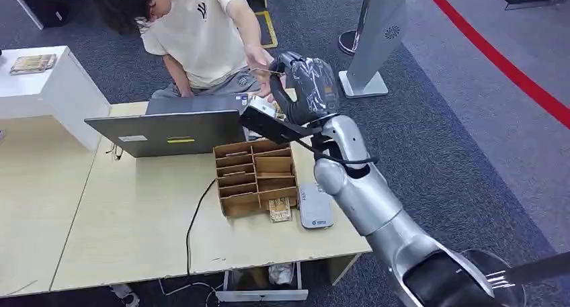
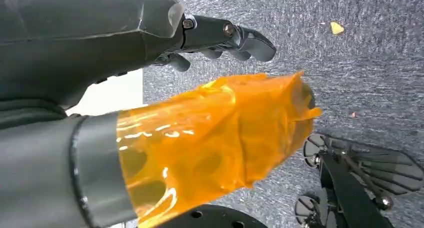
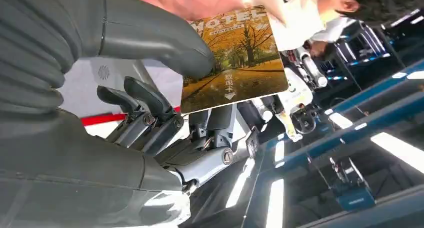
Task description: Pass the card to the sensor for recognition and then transmit it.
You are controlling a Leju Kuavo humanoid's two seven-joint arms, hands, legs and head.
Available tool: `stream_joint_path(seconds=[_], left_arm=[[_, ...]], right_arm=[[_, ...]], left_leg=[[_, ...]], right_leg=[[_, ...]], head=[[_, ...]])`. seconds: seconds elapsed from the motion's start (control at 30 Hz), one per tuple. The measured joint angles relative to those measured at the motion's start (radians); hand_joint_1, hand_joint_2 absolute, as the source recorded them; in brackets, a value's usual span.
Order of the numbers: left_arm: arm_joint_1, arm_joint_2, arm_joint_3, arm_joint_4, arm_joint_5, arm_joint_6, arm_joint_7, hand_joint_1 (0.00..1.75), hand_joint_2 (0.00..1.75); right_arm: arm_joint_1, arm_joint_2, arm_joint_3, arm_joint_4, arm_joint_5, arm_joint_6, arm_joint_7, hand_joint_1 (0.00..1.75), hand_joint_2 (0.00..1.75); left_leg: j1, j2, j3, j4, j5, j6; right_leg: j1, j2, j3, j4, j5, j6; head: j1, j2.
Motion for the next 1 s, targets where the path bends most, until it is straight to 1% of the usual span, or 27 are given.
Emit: stream_joint_path(seconds=[0.07, 0.23, 0.37, 0.53, 0.57, 0.7, 0.73, 0.77, 0.93, 0.97, 1.0], left_arm=[[0.0, 0.001, -0.007, 0.0, -0.004, -0.003, 0.002, 0.0, 0.0], [-0.001, 0.005, -0.021, 0.0, -0.018, -0.01, 0.015, 0.0, 0.0], [-0.002, 0.006, -0.029, 0.0, -0.022, -0.015, 0.023, 0.0, 0.0], [-0.005, 0.008, -0.037, 0.0, -0.022, -0.022, 0.023, 0.0, 0.0], [-0.006, 0.008, -0.037, 0.0, -0.021, -0.022, 0.023, 0.0, 0.0], [-0.006, 0.009, -0.037, 0.0, -0.018, -0.024, 0.024, 0.0, 0.0], [-0.006, 0.009, -0.037, 0.0, -0.017, -0.025, 0.023, 0.0, 0.0], [-0.006, 0.009, -0.037, 0.0, -0.016, -0.025, 0.024, 0.0, 0.0], [-0.007, 0.009, -0.037, 0.0, -0.011, -0.025, 0.024, 0.0, 0.0], [-0.007, 0.009, -0.037, 0.0, -0.009, -0.025, 0.025, 0.0, 0.0], [-0.007, 0.009, -0.037, 0.0, -0.009, -0.025, 0.025, 0.0, 0.0]], right_arm=[[-0.034, 0.002, 0.0, 0.036, 0.026, 0.002, 0.016, 1.75, 1.75], [-0.133, 0.012, 0.002, 0.186, 0.11, 0.018, 0.061, 1.75, 1.75], [-0.194, 0.023, 0.005, 0.29, 0.161, 0.018, 0.067, 1.75, 1.75], [-0.238, 0.031, 0.026, 0.403, 0.271, 0.032, 0.082, 1.75, 1.75], [-0.242, 0.032, 0.031, 0.422, 0.292, 0.037, 0.086, 1.2, 1.75], [-0.251, 0.034, 0.053, 0.489, 0.33, 0.037, 0.094, 1.2, 1.75], [-0.251, 0.035, 0.056, 0.501, 0.33, 0.037, 0.094, 0.38, 1.75], [-0.25, 0.035, 0.058, 0.508, 0.33, 0.037, 0.094, 0.02, 1.75], [-0.25, 0.036, 0.064, 0.542, 0.329, 0.038, 0.095, 0.0, 1.75], [-0.249, 0.036, 0.064, 0.546, 0.325, 0.035, 0.094, 0.0, 0.0], [-0.247, 0.036, 0.064, 0.55, 0.315, 0.031, 0.088, 0.0, 0.0]], left_leg=[[0.0, 0.0, 0.0, 0.0, 0.0, 0.0], [0.0, 0.0, 0.0, 0.0, 0.0, 0.0], [0.0, 0.0, 0.0, 0.0, 0.0, 0.0], [0.0, 0.0, 0.0, 0.0, 0.001, 0.0], [0.0, 0.0, 0.0, 0.0, 0.001, 0.0], [0.0, 0.0, 0.0, 0.0, 0.001, 0.0], [0.0, 0.0, 0.0, 0.0, 0.001, 0.0], [0.0, 0.0, 0.0, 0.0, 0.001, 0.0], [0.0, 0.0, 0.0, 0.0, 0.001, 0.0], [0.0, 0.0, 0.0, 0.0, 0.001, 0.0], [0.0, 0.0, 0.0, 0.0, 0.001, 0.0]], right_leg=[[0.0, 0.0, 0.0, 0.0, 0.0, 0.0], [0.0, 0.0, 0.0, 0.0, 0.0, 0.0], [0.0, 0.0, 0.0, 0.0, 0.0, 0.0], [0.0, 0.0, 0.0, 0.0, 0.001, -0.001], [0.0, 0.0, 0.0, 0.0, 0.001, -0.001], [0.0, 0.0, 0.0, 0.0, 0.001, -0.001], [0.0, 0.0, 0.0, 0.0, 0.001, -0.001], [0.0, 0.0, 0.0, 0.0, 0.001, -0.001], [0.0, 0.0, 0.0, 0.0, 0.001, -0.001], [0.0, 0.0, 0.0, 0.0, 0.001, -0.001], [0.0, 0.0, 0.0, 0.0, 0.001, -0.001]], head=[[0.0, 0.0], [0.0, 0.0], [0.0, 0.0], [0.0, 0.0], [0.0, 0.0], [0.0, 0.0], [0.0, 0.0], [0.0, 0.0], [0.0, 0.0], [0.0, 0.0], [0.0, 0.0]])
